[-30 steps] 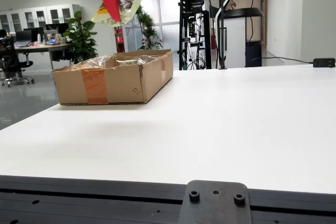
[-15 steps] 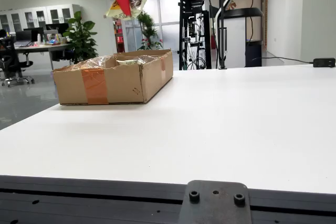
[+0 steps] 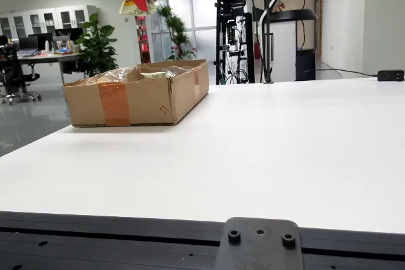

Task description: Grasp a snack and put it in the bin.

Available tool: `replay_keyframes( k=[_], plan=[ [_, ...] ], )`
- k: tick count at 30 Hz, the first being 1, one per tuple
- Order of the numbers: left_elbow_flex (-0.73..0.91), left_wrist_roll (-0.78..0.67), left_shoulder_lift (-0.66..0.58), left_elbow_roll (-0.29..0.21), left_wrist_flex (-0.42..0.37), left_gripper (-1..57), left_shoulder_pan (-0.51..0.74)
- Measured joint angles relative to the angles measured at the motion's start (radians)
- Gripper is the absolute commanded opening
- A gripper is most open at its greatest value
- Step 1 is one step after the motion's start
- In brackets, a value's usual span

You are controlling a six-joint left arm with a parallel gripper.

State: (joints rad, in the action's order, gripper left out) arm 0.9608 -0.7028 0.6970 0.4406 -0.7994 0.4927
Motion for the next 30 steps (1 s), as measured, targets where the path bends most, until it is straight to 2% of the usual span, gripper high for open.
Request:
replay_keyframes(
  k=[3, 6, 9, 13, 19, 30],
  plan=[
    [-0.002, 0.003, -0.002, 0.0, 0.0, 29.9, -0.011],
    [-0.002, 0.005, -0.003, 0.0, -0.005, 36.7, -0.017],
    [-0.002, 0.006, -0.004, -0.001, -0.01, 40.6, -0.02],
    [-0.01, 0.007, -0.002, -0.004, -0.02, 42.7, -0.022],
    [-0.018, 0.009, 0.005, -0.007, -0.061, 37.9, -0.007],
    [0.039, 0.018, -0.002, -0.012, -0.165, 17.9, 0.123]
  ],
)
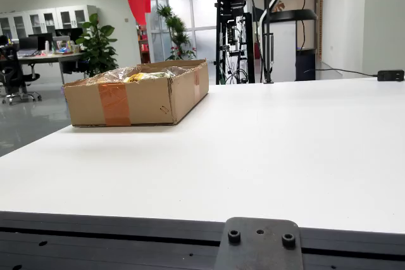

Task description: Grasp a snack and put it in the bin.

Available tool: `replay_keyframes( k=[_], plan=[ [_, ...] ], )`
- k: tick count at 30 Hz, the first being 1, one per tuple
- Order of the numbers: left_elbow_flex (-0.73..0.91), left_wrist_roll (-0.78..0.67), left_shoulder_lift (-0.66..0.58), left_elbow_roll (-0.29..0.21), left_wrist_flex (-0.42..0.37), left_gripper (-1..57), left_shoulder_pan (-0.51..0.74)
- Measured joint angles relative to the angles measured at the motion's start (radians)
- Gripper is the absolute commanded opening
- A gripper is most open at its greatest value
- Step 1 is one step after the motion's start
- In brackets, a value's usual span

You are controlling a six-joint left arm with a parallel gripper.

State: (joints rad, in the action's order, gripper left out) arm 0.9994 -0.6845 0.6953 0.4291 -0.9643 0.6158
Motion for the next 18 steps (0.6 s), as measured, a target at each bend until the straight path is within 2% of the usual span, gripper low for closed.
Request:
replay_keyframes(
  k=[4, 7, 11, 18],
  plan=[
    [0.056, 0.0, -0.03, -0.002, -0.034, 8.6, 0.074],
    [0.115, -0.008, -0.069, -0.002, -0.044, 4.3, 0.128],
    [0.206, -0.024, -0.138, -0.005, -0.05, 1.7, 0.201],
    [0.366, -0.051, -0.276, -0.016, -0.063, 0.2, 0.32]
  ],
)
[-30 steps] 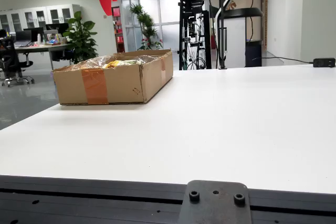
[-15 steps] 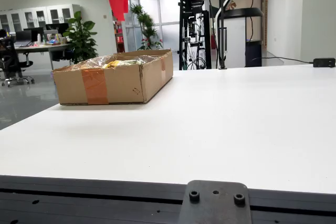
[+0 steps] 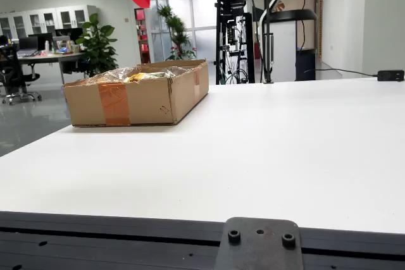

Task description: Grasp a snack and put it in the bin.

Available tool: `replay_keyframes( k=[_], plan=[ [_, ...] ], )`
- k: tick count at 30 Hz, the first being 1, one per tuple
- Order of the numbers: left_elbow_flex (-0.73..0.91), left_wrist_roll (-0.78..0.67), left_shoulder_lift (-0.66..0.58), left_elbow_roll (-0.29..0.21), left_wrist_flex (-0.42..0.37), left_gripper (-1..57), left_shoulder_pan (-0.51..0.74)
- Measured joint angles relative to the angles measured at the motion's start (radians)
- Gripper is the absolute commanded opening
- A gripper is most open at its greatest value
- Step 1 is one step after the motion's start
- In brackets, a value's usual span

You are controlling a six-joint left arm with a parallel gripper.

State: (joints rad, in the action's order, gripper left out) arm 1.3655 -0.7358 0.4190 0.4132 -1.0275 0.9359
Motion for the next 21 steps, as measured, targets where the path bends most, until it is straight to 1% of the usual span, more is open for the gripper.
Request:
replay_keyframes(
  k=[6, 10, 17, 21],
  plan=[
    [0.085, -0.007, -0.104, -0.008, -0.042, -0.1, 0.113],
    [0.106, 0.002, -0.137, -0.023, -0.066, -0.1, 0.196],
    [0.117, 0.024, -0.157, -0.086, -0.08, -0.2, 0.351],
    [0.119, 0.033, -0.16, -0.139, -0.049, -0.2, 0.417]
  ],
)
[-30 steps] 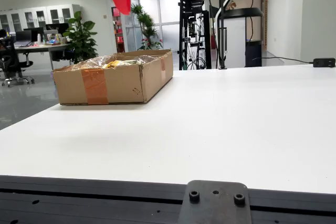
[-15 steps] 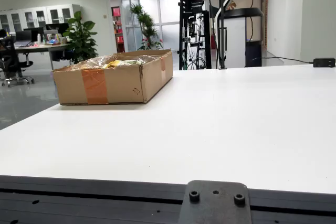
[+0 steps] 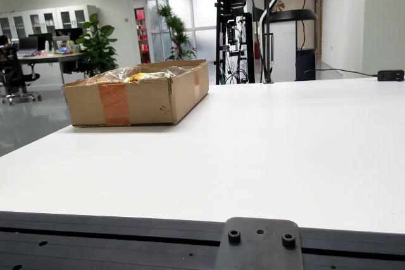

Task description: Grasp a snack and put it in the bin.

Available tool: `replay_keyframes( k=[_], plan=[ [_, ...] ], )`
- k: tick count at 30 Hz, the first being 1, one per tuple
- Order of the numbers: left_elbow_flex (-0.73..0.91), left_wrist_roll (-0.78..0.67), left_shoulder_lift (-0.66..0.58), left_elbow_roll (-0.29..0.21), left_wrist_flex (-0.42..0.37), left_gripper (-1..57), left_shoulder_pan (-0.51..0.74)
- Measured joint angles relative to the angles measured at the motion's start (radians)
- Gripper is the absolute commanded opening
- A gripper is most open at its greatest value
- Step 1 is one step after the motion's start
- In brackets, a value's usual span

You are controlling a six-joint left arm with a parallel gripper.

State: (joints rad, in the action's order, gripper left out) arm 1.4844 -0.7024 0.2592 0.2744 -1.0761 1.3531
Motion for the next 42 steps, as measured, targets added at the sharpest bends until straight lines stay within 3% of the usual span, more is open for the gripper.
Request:
replay_keyframes(
  k=[6, 10, 24, 33, 42],
  plan=[
    [0.0, 0.034, -0.001, -0.093, 0.095, -0.2, 0.06],
    [0.0, 0.055, 0.0, -0.129, 0.146, -0.2, 0.074],
    [-0.003, 0.114, 0.005, -0.144, 0.19, 0.4, 0.031],
    [-0.043, 0.267, -0.016, -0.161, 0.085, 0.0, -0.035],
    [-0.065, 0.349, -0.141, -0.175, -0.004, -0.2, -0.092]
  ],
)
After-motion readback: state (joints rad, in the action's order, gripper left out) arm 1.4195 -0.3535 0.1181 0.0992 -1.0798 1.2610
